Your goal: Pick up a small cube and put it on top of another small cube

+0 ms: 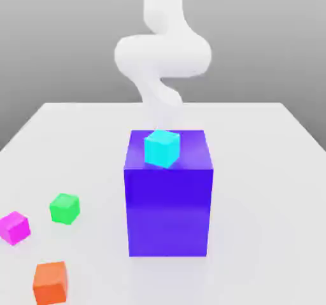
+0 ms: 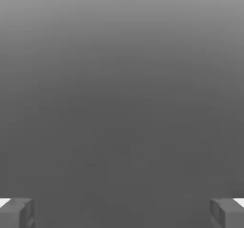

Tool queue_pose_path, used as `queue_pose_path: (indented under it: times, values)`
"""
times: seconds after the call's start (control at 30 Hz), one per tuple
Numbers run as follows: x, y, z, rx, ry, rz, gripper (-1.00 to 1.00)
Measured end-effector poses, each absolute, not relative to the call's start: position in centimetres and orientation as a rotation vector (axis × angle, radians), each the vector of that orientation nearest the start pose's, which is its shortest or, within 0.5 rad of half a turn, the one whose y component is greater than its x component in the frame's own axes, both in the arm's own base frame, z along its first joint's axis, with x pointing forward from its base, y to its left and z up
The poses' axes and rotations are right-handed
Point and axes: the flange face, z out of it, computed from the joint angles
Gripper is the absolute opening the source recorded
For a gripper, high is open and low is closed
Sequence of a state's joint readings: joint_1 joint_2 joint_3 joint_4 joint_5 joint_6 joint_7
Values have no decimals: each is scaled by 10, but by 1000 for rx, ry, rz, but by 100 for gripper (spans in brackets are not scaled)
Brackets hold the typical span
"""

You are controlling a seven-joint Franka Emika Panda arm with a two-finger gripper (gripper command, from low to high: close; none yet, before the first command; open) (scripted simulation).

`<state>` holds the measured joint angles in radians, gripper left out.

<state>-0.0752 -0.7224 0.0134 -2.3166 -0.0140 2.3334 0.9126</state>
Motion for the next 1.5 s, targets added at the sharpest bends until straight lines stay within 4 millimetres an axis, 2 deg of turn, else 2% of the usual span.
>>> queue_pose_path:
  times: [0.1,0.23,0.33,0.47,0.63,0.7,0.8,1.0,1.17,1.2,1.37,1.4,1.5]
  values:
    - [405,-54,635,-2294,1531,-881,0]
    - [432,-103,575,-2129,1869,-770,0]
    - [442,-141,528,-1972,2105,-684,0]
    - [442,-193,463,-1720,2394,-564,0]
    - [424,-252,380,-1347,2702,-408,0]
    - [407,-279,347,-1160,2816,-343,0]
    - [380,-309,298,-882,2951,-243,0]
    - [327,-335,205,-341,3115,-32,0]
    - [318,-338,142,-251,3130,-1,0]
    - [317,-338,132,-250,3131,0,-100]
    - [317,-338,133,-250,3129,-4,-100]
    - [317,-338,127,-250,3130,-3,-100]
    - [318,-339,150,-248,3129,-2,-100]
